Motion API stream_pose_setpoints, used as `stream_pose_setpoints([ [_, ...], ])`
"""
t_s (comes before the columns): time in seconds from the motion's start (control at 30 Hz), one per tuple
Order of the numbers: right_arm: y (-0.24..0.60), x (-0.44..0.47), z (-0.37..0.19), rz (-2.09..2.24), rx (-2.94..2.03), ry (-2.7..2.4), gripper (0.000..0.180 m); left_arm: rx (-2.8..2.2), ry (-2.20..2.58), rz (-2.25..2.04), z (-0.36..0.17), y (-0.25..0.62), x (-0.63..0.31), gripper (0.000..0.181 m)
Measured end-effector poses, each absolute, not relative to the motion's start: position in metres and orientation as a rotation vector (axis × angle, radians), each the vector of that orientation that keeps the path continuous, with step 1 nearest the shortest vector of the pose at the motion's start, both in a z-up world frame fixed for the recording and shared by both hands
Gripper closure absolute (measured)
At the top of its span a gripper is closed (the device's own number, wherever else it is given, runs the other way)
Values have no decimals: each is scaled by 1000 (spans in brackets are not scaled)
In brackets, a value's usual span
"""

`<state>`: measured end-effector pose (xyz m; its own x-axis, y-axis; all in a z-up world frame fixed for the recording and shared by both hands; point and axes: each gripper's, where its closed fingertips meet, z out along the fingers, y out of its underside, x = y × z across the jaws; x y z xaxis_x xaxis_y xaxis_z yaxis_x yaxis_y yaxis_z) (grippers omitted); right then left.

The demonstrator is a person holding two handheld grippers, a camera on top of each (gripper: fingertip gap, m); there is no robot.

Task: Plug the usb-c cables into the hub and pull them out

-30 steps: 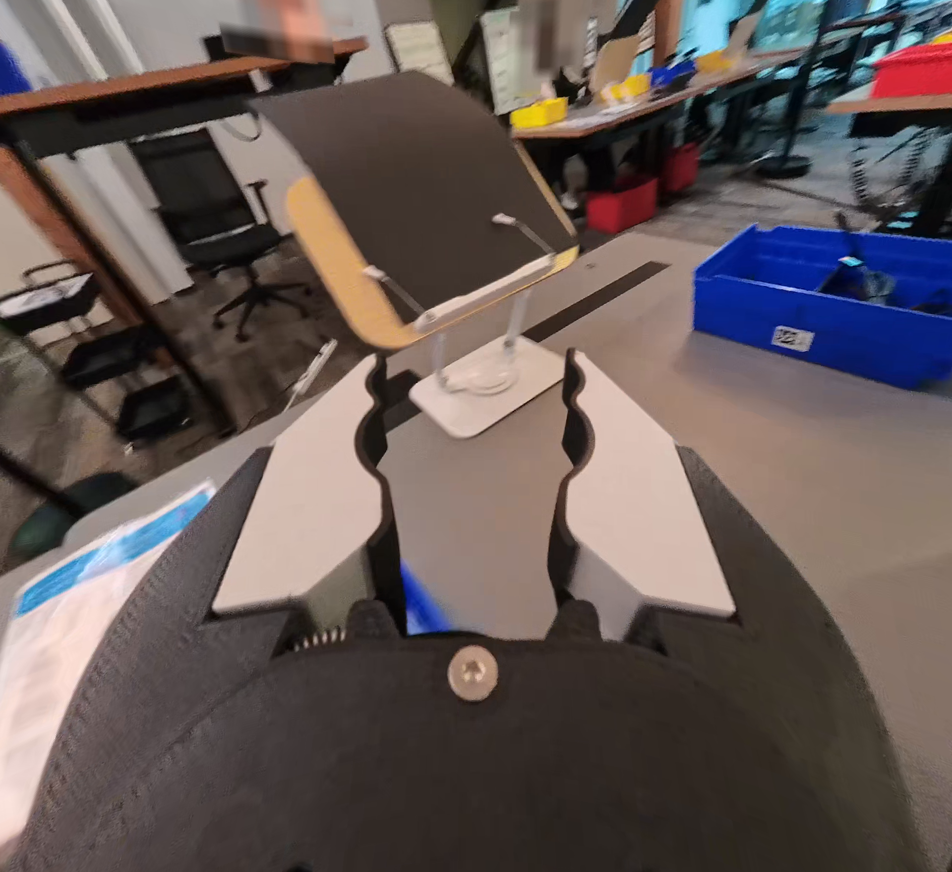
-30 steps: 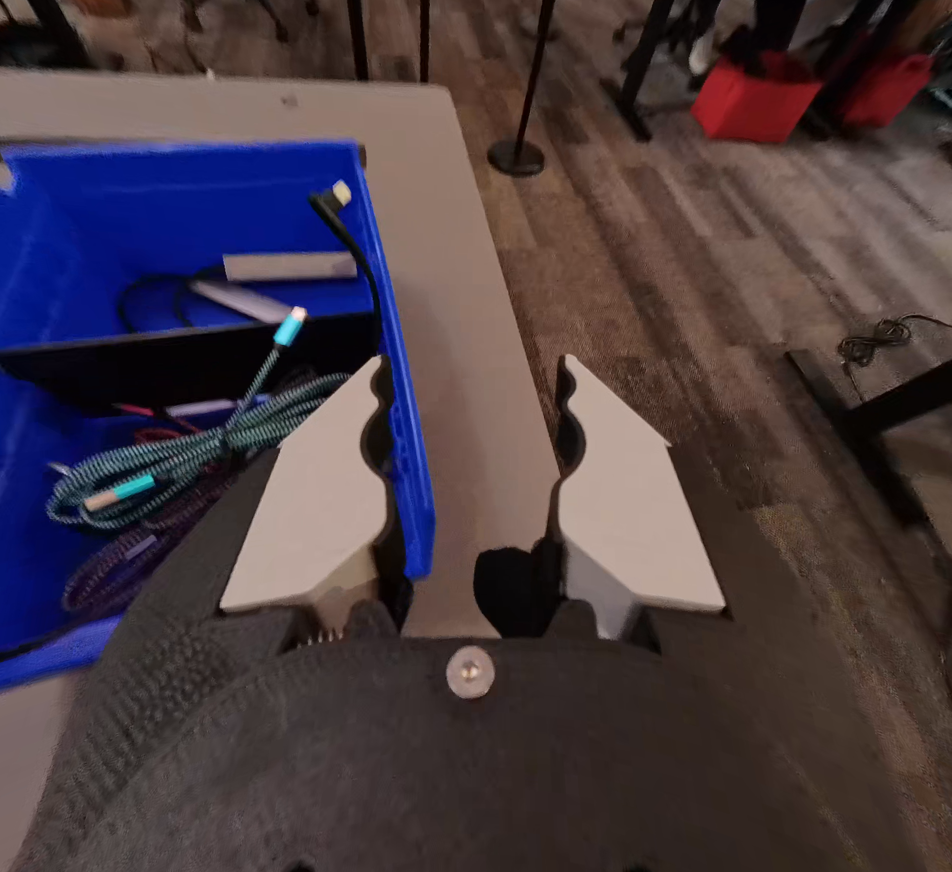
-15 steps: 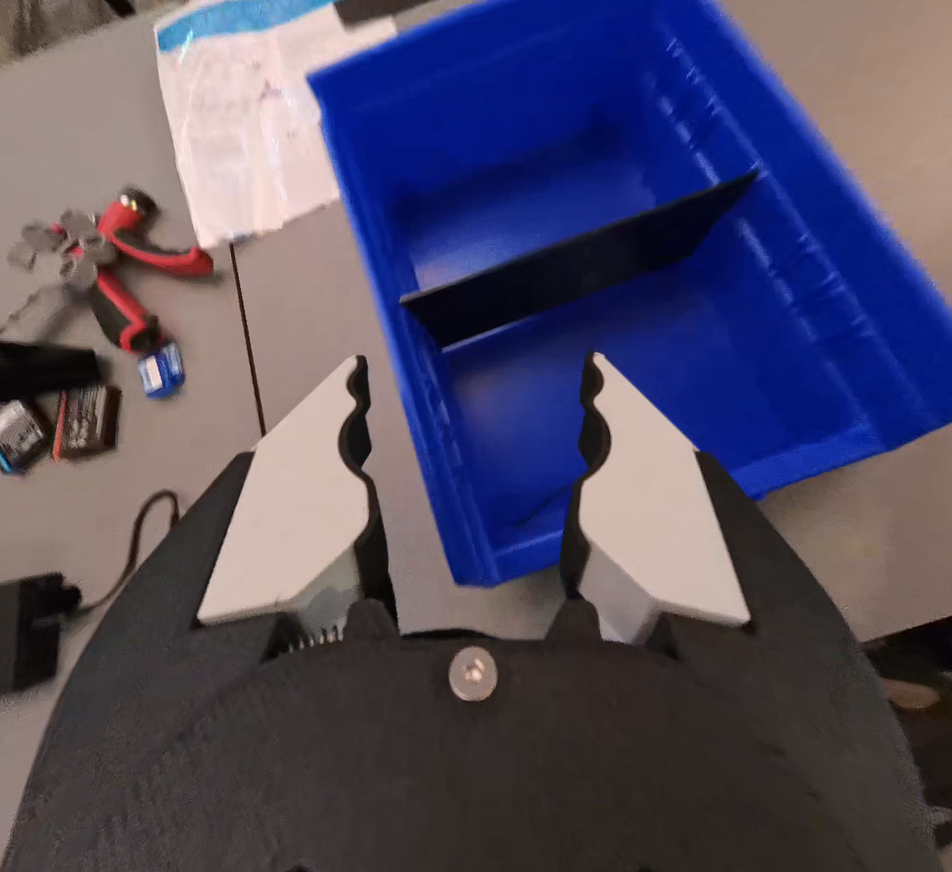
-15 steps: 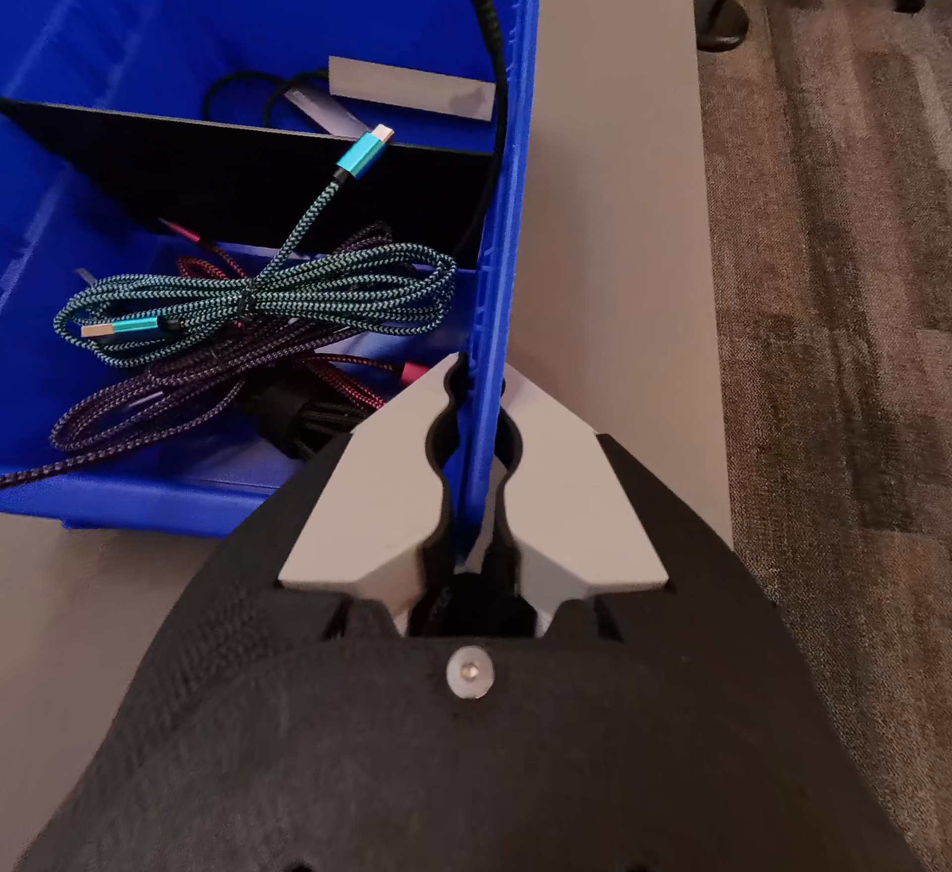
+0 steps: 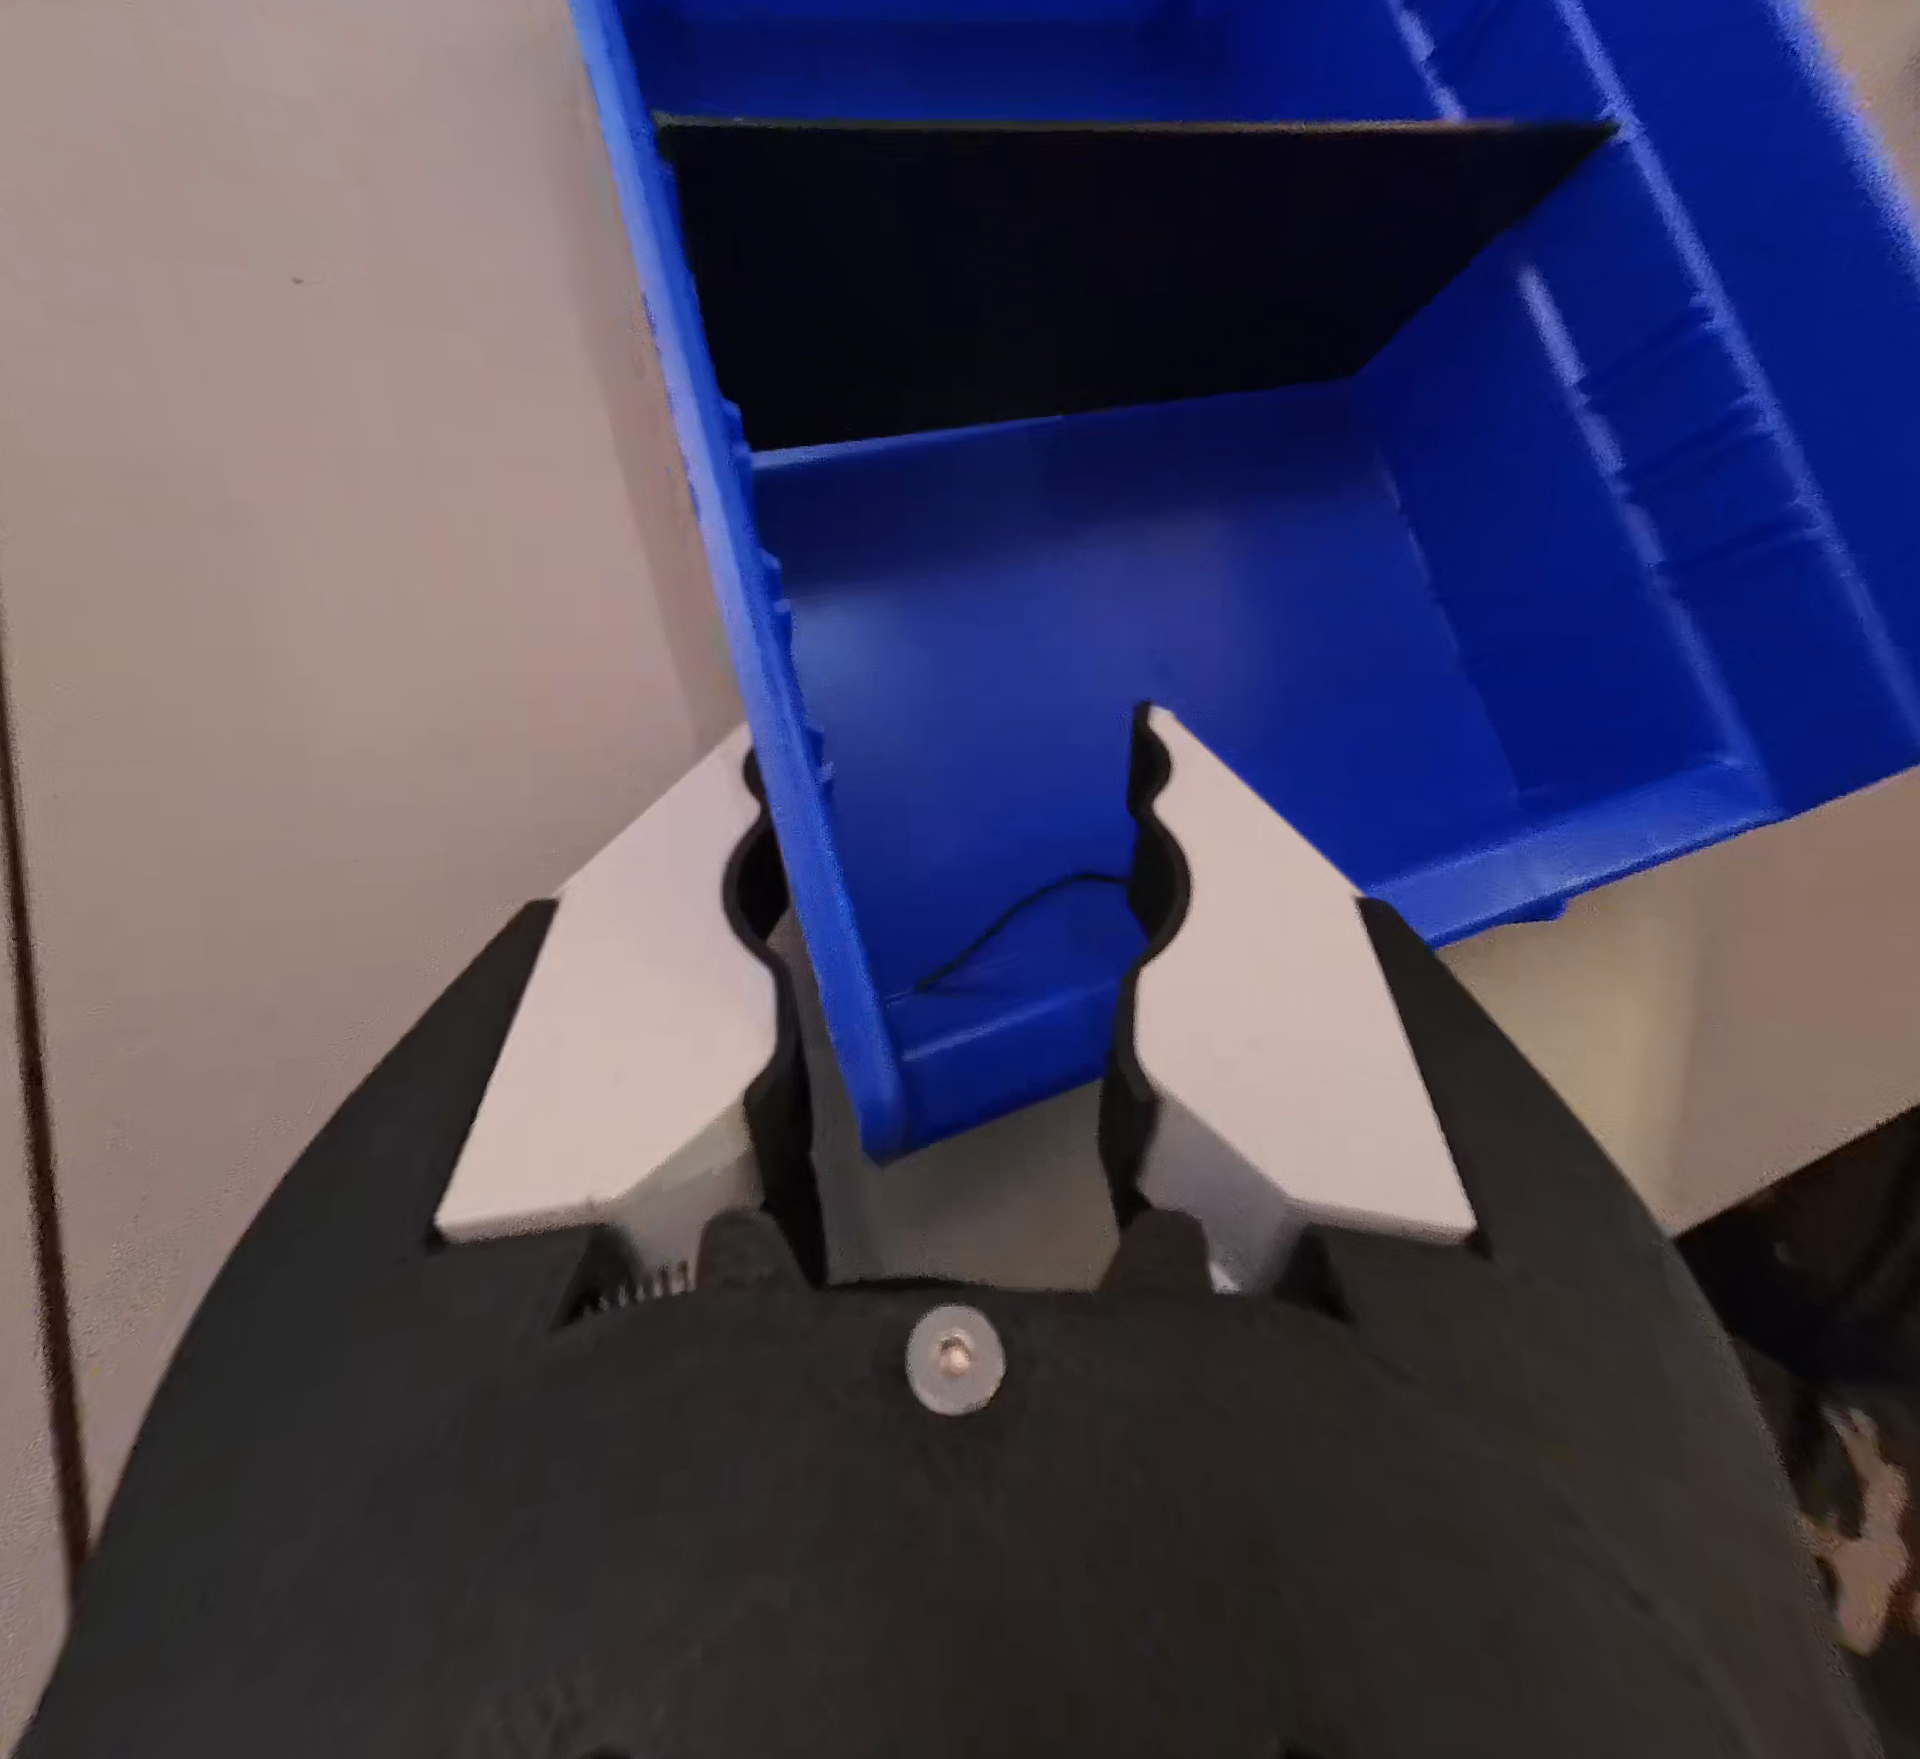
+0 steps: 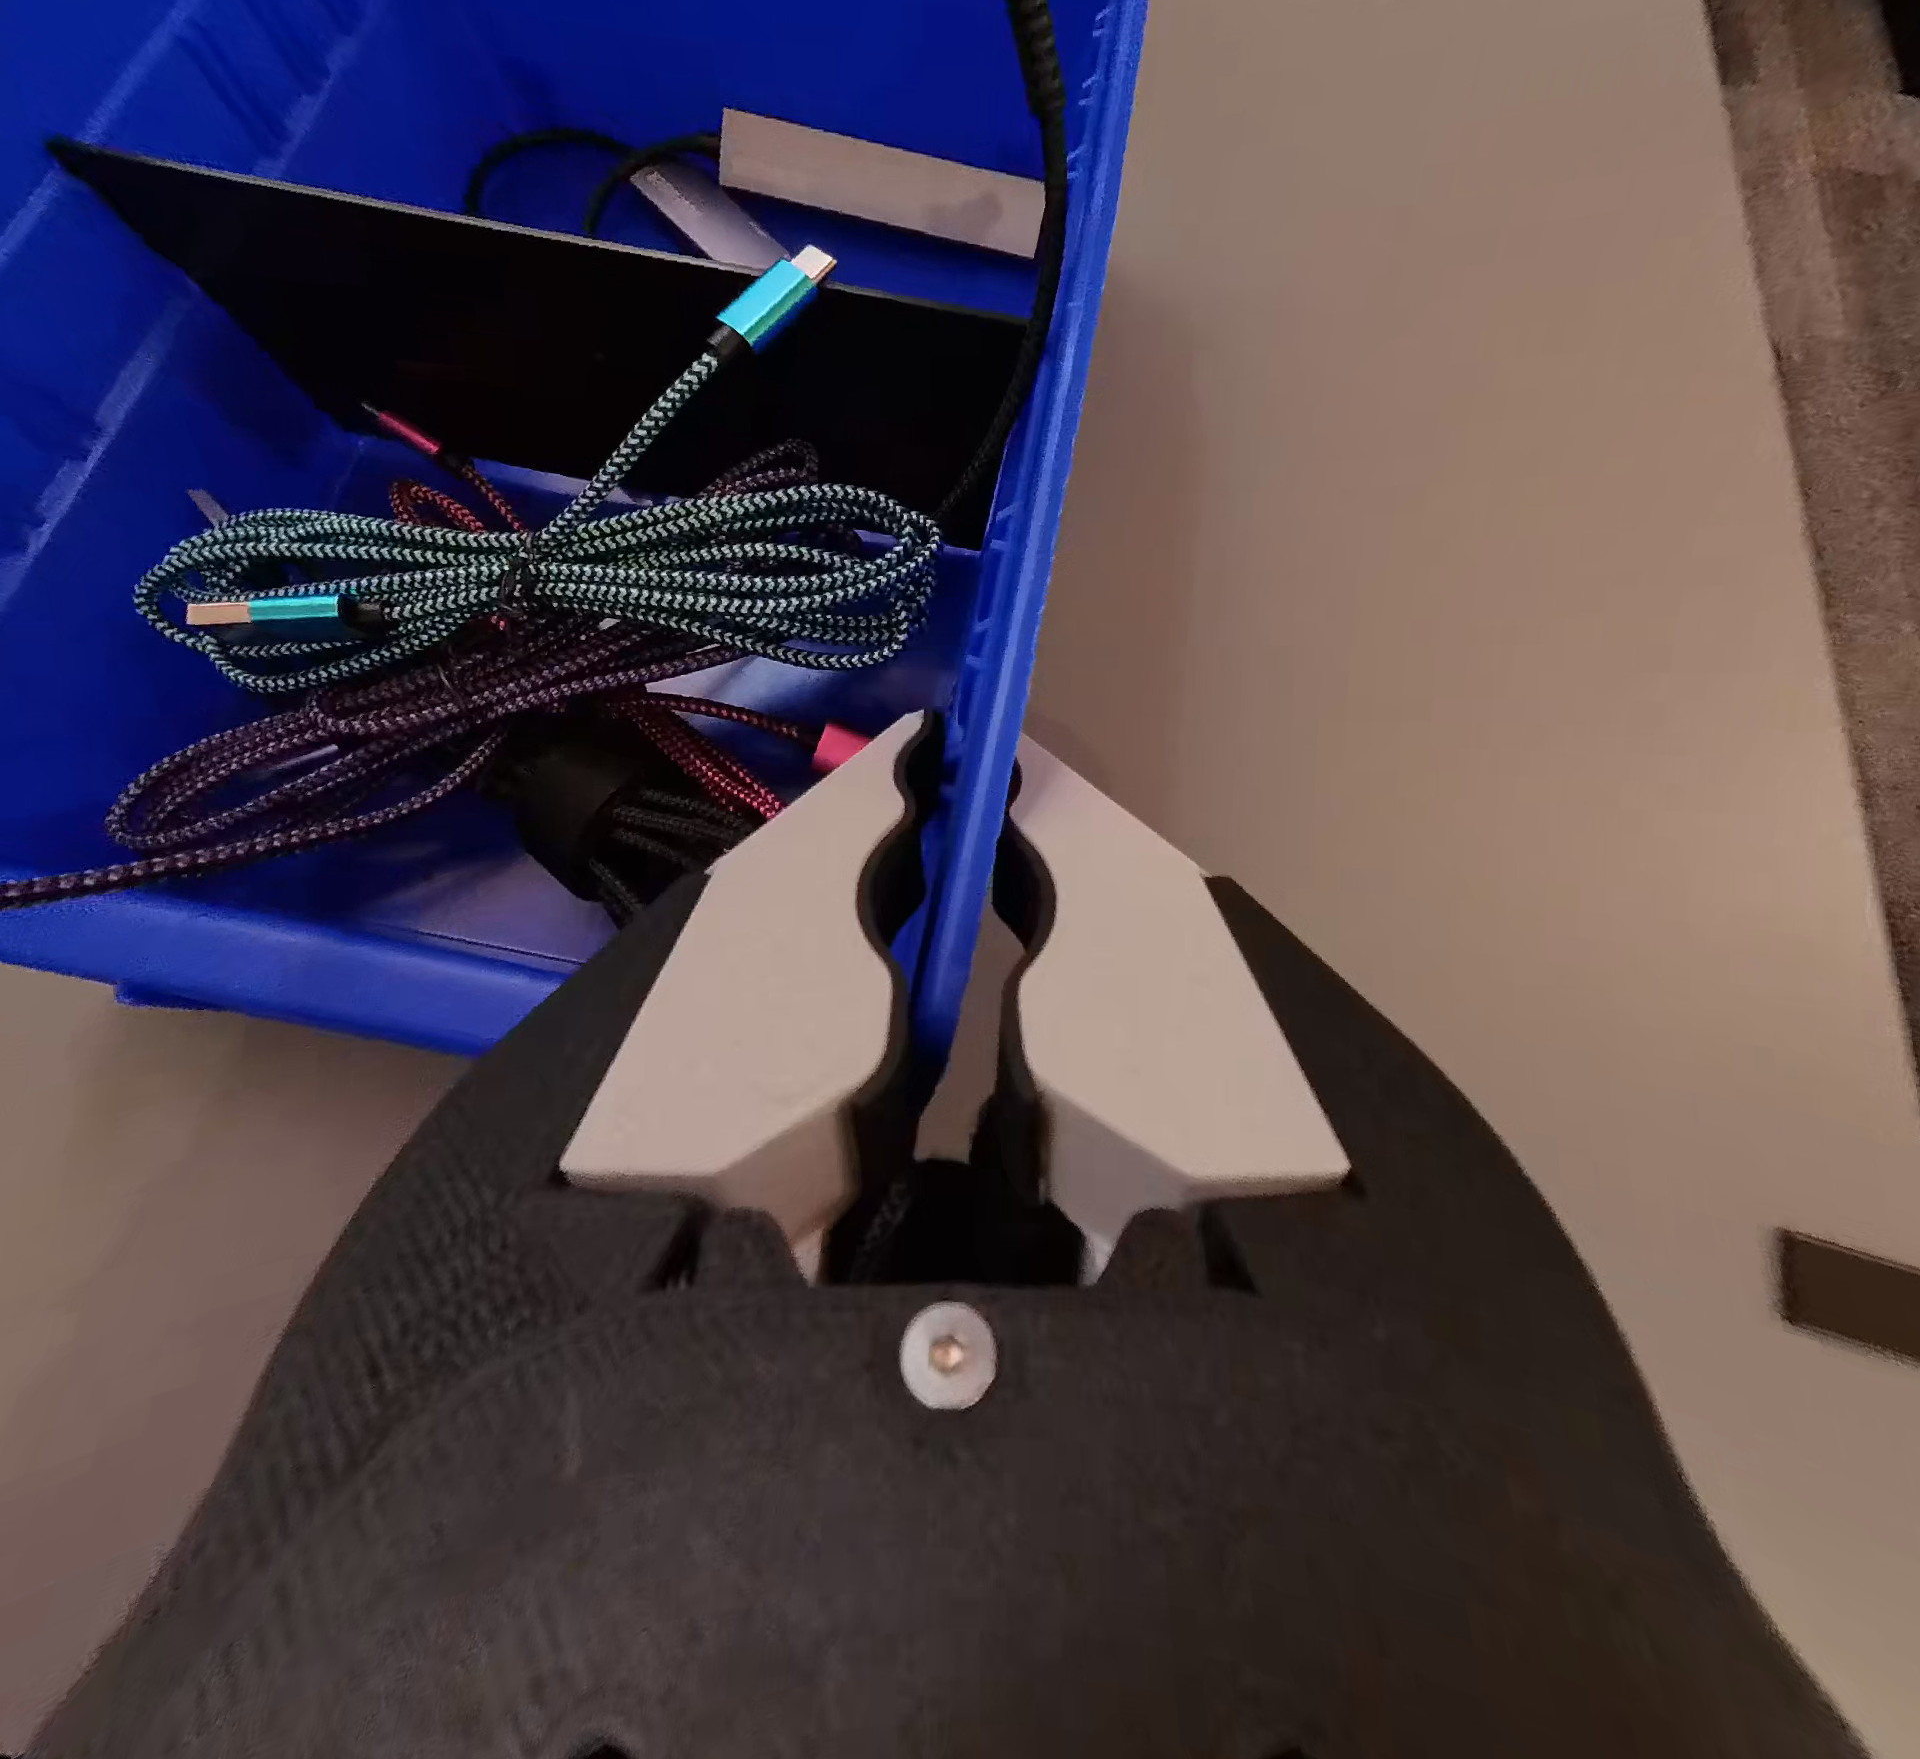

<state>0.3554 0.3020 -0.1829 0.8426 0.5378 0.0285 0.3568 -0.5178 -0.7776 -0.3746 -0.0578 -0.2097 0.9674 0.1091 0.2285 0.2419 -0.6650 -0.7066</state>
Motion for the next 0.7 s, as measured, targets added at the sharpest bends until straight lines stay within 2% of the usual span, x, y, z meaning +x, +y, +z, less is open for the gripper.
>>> stream_pose_setpoints([
  [0.07,296,337,-183,286,-2163,-679,176,-2283,-259,-244,-209,-55,-376,122],
  [0.17,286,309,-184,323,-2163,-722,175,-2243,-298,-333,-205,-53,-379,144],
  [0.23,281,290,-184,340,-2152,-752,176,-2250,-291,-316,-204,-53,-382,150],
  [0.33,271,263,-184,373,-2148,-798,175,-2252,-283,-257,-200,-56,-389,176],
  [0.7,235,168,-185,461,-2114,-942,171,-2085,-269,-294,-171,-67,-389,174],
])
